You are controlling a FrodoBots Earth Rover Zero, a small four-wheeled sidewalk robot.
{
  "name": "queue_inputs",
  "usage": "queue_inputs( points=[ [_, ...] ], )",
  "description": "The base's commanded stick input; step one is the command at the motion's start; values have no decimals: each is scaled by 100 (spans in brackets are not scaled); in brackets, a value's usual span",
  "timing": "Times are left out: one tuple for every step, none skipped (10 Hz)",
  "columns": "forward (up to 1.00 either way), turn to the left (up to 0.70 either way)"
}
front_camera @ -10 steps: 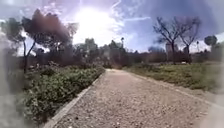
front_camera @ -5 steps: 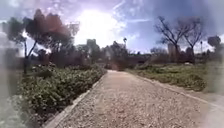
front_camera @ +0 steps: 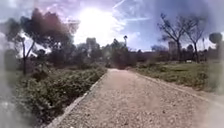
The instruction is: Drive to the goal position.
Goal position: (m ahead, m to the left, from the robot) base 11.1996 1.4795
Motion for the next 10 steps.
queue_inputs(
  points=[
    [70,0],
    [70,0],
    [70,0],
    [70,0],
    [70,0],
    [70,0],
    [70,0],
    [70,0],
    [70,0],
    [70,0]
  ],
)
